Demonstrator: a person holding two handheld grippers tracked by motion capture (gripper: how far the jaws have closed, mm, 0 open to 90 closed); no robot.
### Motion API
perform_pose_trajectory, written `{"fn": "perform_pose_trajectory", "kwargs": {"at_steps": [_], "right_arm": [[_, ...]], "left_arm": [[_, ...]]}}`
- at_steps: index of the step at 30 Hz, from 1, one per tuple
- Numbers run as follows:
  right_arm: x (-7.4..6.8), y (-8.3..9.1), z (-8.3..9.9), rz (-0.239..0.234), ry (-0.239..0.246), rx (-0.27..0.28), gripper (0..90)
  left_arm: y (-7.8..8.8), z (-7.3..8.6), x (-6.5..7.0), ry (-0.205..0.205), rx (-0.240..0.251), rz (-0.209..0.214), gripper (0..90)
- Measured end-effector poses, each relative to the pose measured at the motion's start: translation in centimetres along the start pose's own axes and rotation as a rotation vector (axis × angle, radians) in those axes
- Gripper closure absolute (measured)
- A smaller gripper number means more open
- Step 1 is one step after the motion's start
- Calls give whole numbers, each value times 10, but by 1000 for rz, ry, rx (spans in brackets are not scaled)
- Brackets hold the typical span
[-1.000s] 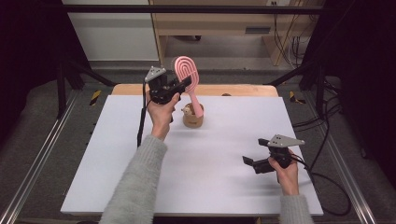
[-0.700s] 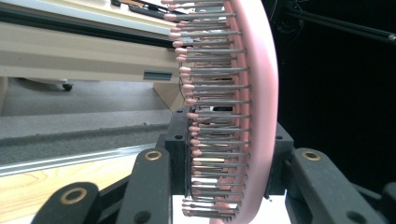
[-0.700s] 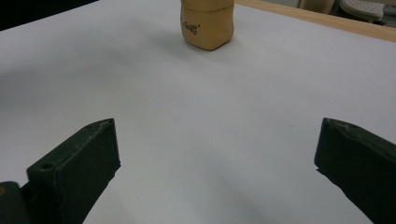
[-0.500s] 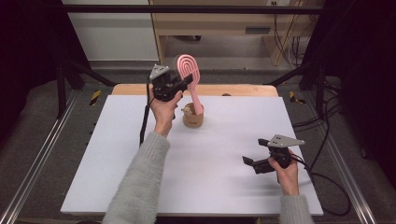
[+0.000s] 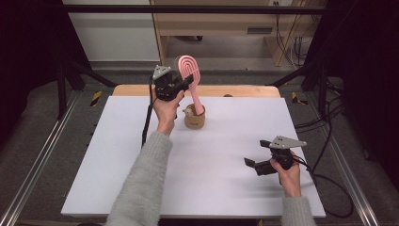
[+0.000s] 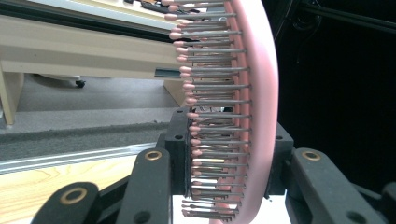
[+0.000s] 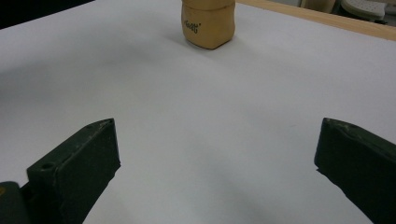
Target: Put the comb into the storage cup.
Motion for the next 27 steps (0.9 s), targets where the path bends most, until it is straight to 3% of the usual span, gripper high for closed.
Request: {"fn": "perform_pose_trajectory", "kwargs": {"at_steps": [14,27], "right_arm": [[0,0,0,-1,1,-1,5],[0,2,0,-5,-1,6,5]], "left_arm": [[-7,4,-9,-1,-13,-28,626],[-14,10,-6,-12,-30,-29,625]]}}
Point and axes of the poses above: each handheld gripper's, and its own axes: y roughly backward along the jaws, z roughly out of its underside, x roughly to its right, the point moved 1 cm from there along -y, roughly forward along the jaws, and after that the axes turned 8 degrees about -x, right-handed, at the moved point
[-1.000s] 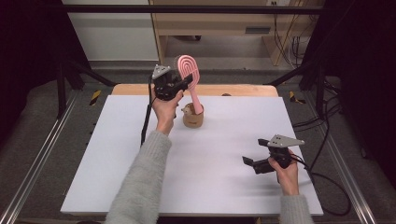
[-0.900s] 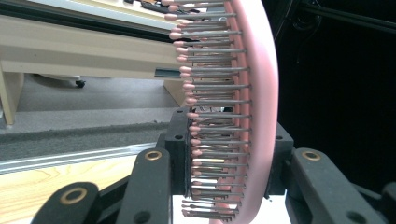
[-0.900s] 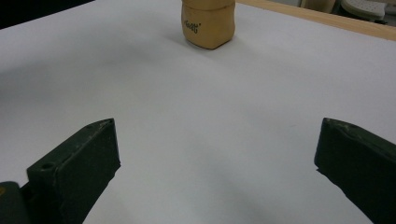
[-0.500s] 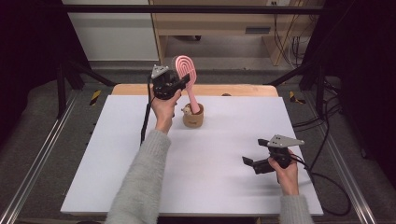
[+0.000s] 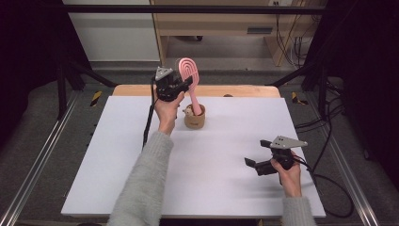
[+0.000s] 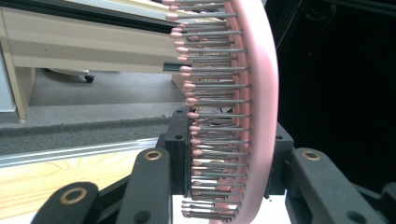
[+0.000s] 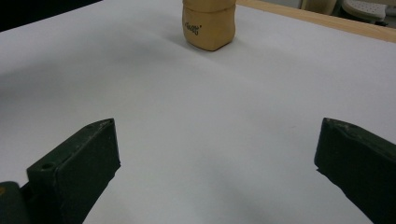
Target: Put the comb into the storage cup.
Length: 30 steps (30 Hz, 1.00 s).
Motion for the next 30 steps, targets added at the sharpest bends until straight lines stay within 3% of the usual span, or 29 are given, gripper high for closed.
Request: {"fn": "perform_pose_trajectory", "kwargs": {"at_steps": [30], "right_arm": [[0,-1,0,-1,4,-4,5]], "left_arm": [[-13,24,-5,24,-29,16,626]]}}
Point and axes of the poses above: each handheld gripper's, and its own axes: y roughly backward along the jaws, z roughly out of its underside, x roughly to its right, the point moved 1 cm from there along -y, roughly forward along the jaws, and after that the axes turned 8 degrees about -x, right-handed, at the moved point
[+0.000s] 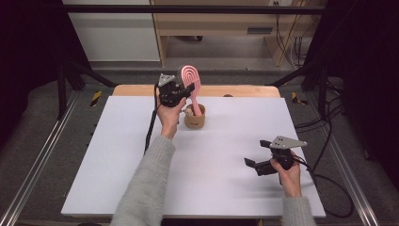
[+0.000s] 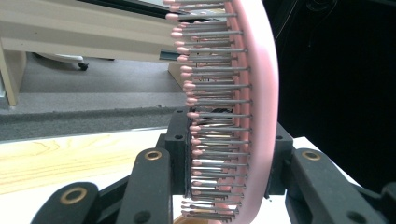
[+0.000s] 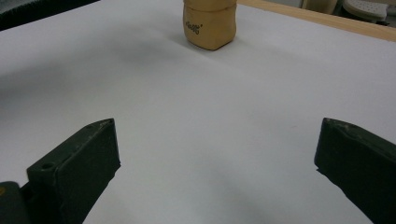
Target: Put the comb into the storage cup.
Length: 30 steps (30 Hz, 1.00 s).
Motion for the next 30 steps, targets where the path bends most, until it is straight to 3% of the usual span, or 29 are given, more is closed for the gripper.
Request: {"fn": "perform_pose_trajectory", "kwargs": {"at_steps": [30], "right_arm": [[0,-1,0,1,0,-2,5]], "left_arm": [[-3,18,-14,26,-15,3,625]]}}
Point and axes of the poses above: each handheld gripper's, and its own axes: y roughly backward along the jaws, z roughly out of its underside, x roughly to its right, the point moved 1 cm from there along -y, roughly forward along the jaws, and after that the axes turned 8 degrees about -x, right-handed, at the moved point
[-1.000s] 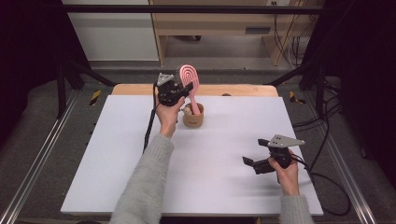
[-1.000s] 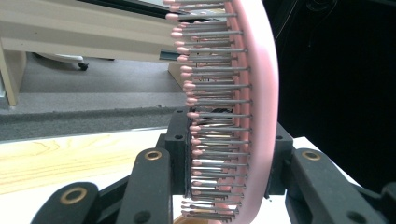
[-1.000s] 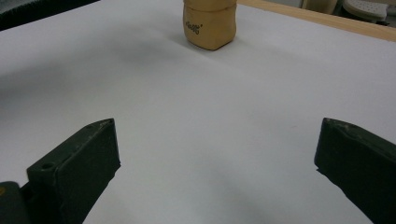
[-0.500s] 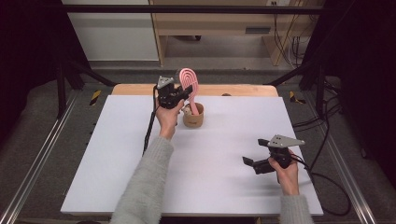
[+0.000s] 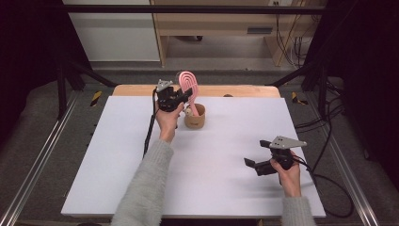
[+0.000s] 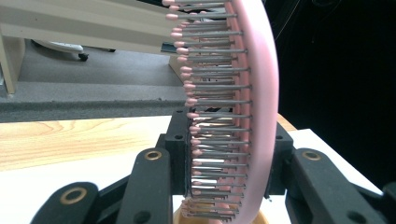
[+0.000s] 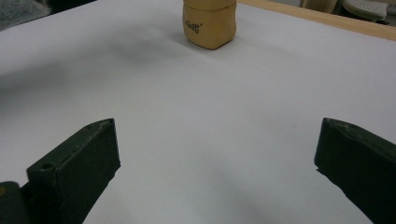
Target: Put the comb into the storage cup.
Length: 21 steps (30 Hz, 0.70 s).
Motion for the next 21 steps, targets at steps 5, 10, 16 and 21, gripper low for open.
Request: {"fn": "perform_pose_trajectory", "kwargs": {"at_steps": [5,10,16,21], "right_arm": [[0,0,0,1,-1,3,5],[0,0,0,2,-1,2,5],[0,0,0,1,0,1,5],[0,0,0,1,0,0,5]], "left_arm": [[1,1,-2,6,3,-1,624],[2,1,-6,12,3,-7,622],[3,2,-11,32,5,-11,619],[3,3,-15,46,9,-19,617]]}}
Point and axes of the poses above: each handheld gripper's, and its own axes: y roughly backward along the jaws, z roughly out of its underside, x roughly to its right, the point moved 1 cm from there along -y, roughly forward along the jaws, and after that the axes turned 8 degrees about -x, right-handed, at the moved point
